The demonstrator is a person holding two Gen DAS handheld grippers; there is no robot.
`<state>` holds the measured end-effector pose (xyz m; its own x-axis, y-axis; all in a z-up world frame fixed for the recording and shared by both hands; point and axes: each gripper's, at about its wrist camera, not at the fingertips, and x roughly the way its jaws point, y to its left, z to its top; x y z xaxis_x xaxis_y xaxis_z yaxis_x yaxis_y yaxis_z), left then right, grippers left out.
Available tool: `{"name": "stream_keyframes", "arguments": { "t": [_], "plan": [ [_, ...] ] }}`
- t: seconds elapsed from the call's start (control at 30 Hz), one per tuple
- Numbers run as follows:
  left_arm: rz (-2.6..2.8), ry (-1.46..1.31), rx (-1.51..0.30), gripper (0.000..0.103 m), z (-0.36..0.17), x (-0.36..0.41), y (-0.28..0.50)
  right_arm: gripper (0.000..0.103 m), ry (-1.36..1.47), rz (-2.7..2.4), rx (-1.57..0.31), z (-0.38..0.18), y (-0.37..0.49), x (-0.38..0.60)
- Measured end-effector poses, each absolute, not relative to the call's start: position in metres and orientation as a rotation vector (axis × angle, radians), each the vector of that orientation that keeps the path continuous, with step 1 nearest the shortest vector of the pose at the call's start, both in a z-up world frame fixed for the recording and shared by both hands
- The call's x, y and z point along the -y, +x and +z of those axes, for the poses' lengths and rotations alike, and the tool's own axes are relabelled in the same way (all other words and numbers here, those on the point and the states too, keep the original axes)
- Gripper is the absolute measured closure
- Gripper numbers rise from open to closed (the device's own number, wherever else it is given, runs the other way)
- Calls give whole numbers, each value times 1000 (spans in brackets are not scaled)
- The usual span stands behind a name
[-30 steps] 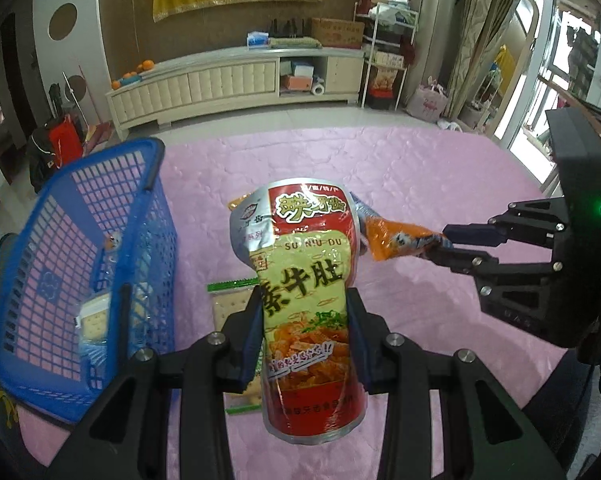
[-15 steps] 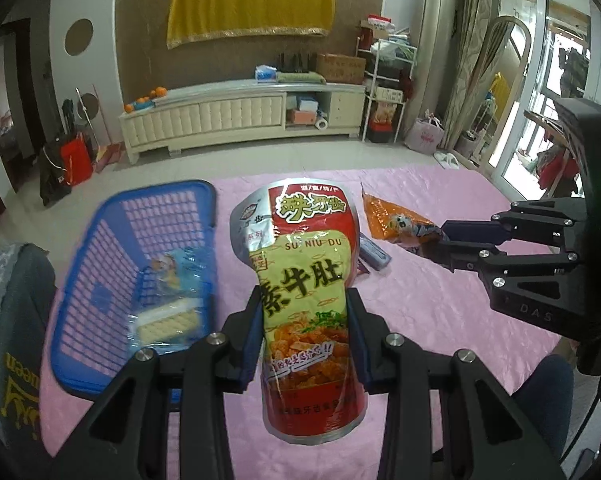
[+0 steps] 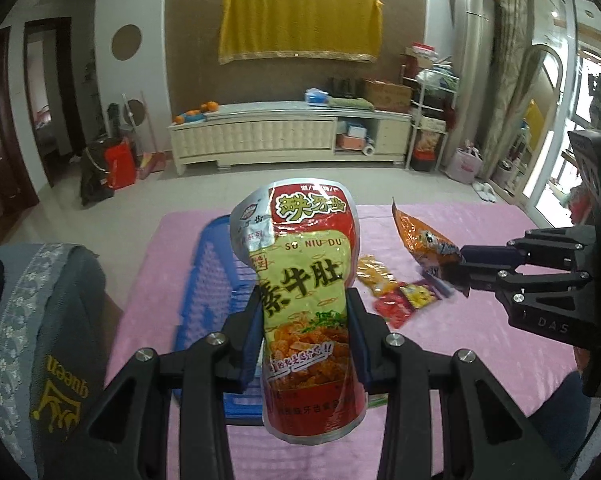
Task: Organize snacks
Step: 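Carry the orange bag over the basket with the right tool while the left tool carries the red bag, then open the right tool to drop the orange bag into the basket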
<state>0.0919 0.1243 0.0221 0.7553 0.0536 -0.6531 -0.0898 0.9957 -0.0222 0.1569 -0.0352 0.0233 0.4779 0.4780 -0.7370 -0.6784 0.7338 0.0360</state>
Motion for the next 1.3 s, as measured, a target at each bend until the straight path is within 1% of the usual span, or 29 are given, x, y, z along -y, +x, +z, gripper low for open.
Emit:
{"name": "stream_keyframes", "arguments": {
  "t": [0.27, 0.37, 0.47, 0.57, 0.83, 0.93, 0.97, 1.0, 1.07, 1.3],
  "plan": [
    [130, -78, -711, 67, 21, -174, 95, 77, -320, 746, -866, 10, 160, -36],
    [145, -84, -716, 67, 18, -184, 99, 77, -293, 746, -910, 2, 167, -52],
    [154, -92, -717, 67, 15, -194, 102, 77, -204, 747, -1007, -11, 182, -62],
    [155, -96, -718, 67, 11, -202, 106, 77, -160, 730, -1058, -21, 193, -74],
    [157, -115, -735, 67, -2, -214, 120, 77, -80, 698, -1157, -40, 222, -108],
    [157, -128, -740, 67, -4, -219, 123, 74, -84, 676, -1159, -43, 230, -117],
    [157, -130, -741, 67, -4, -219, 123, 64, -98, 675, -1163, -44, 230, -120],
    [158, -132, -742, 67, -4, -218, 122, 43, -123, 668, -1160, -45, 230, -121],
    [160, -129, -742, 67, -2, -218, 120, 19, -143, 660, -1129, -43, 226, -119],
    [163, -126, -749, 67, 2, -218, 118, 18, -176, 637, -1071, -27, 217, -104]
  ]
}}
